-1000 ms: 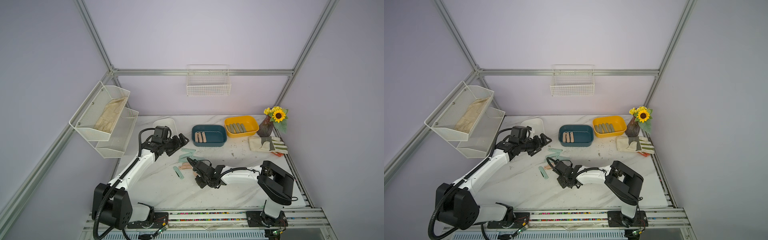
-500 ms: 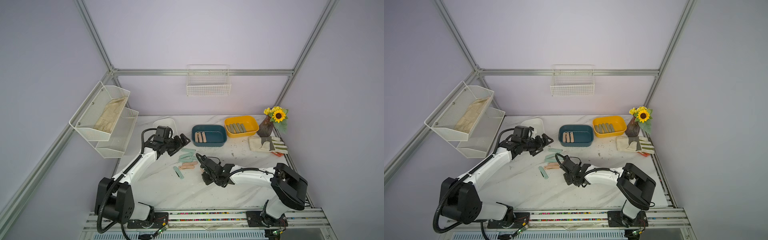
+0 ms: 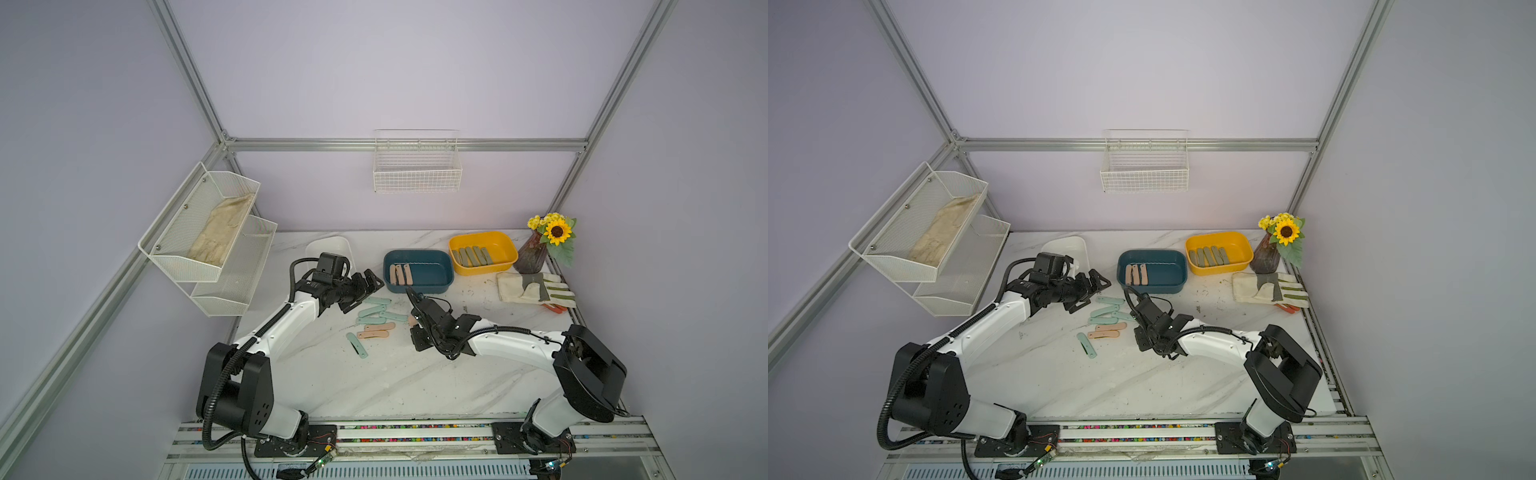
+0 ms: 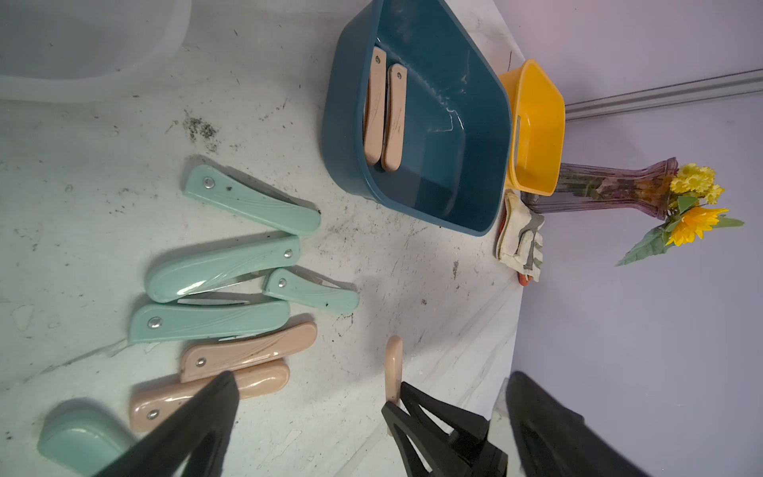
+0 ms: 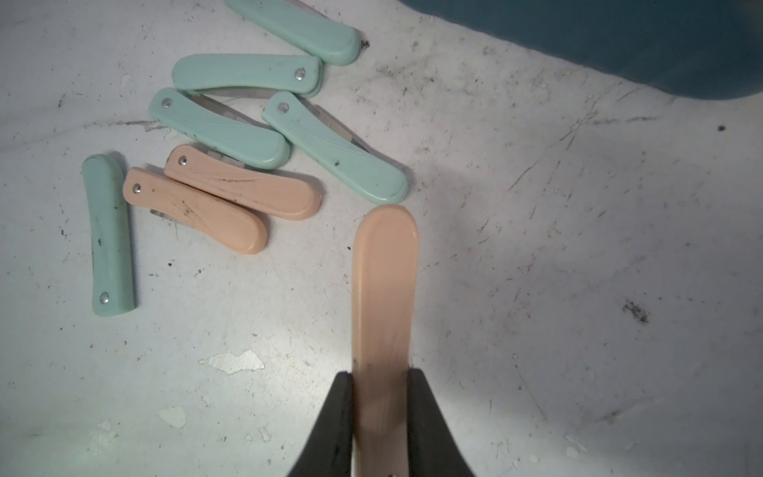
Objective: Place the fruit knives into the storage box by color
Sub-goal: Pick up the fruit knife from the center of the board.
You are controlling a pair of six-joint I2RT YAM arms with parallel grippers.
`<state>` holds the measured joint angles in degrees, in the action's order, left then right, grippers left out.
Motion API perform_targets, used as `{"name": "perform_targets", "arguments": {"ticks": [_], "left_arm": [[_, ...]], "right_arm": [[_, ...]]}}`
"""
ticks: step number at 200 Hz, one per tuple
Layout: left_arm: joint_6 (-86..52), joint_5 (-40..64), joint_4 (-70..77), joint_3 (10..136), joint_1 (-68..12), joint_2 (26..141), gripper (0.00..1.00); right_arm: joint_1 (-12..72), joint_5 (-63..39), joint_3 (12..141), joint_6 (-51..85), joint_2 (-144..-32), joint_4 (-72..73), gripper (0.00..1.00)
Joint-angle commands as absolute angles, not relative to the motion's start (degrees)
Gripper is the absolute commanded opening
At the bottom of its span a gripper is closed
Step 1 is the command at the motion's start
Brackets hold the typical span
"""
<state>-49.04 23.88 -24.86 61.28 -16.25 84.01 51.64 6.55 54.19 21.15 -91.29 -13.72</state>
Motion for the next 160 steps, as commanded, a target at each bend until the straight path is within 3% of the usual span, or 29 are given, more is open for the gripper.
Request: {"name": "perform_targets", "arguments": {"ticks": [1,78,160], "left_arm": [[-49.9,25.1,-23.1,65.1,-16.5,83.9,1.0],[-50.2,25.3,-23.1,68.9,-16.8,86.1,1.0],[-50.3,26.4,-23.1,79.3,-18.0,94.7,1.0]], "right_arm": [[50.8,6.6,56.5,20.9,-90.6,-13.3,0.22],[44.9,4.6,66.8,19.5,-91.3,-13.5,0.24],[34.7,0.3,83.0,22.7,-107.3,-8.9,0.24]]}}
